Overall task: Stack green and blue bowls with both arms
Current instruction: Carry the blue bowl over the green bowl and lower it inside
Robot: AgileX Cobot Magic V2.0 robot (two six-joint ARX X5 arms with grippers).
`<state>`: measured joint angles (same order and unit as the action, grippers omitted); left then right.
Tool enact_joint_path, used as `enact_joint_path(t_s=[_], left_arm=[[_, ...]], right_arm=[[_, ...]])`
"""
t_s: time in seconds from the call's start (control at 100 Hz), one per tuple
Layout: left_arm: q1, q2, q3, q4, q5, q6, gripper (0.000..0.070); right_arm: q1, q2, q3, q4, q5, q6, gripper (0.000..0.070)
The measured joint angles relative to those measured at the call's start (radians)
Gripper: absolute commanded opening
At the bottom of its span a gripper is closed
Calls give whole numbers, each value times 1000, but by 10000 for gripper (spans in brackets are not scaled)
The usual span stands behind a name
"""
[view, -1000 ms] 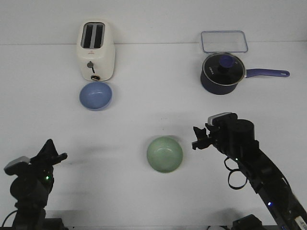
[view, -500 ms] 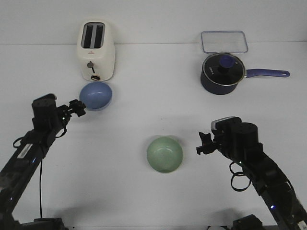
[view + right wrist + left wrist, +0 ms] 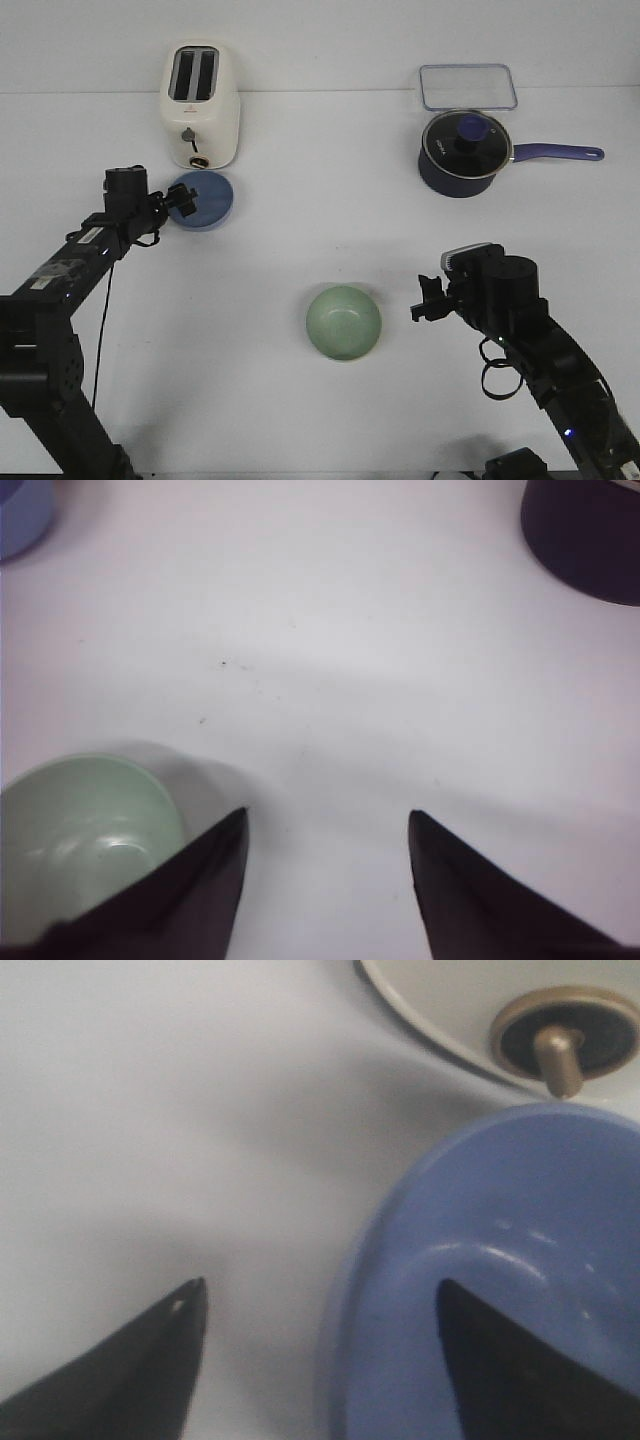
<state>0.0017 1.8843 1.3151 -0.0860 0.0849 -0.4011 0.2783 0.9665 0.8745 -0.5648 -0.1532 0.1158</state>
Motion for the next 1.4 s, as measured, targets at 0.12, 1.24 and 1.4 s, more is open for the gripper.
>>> enact_joint_path(t_s=[0.12,1.24,1.4], left_arm=[[0,0,1,0,16,5,12],[-657,-424,-237,-100,273,99,12],[-702,-367,-237,-49,229,99,67]], right_arm=[[-5,0,0,1,29,-7,335],[-207,-134,-201,151,43,19,335],[-207,-134,-201,151,41,19,335]])
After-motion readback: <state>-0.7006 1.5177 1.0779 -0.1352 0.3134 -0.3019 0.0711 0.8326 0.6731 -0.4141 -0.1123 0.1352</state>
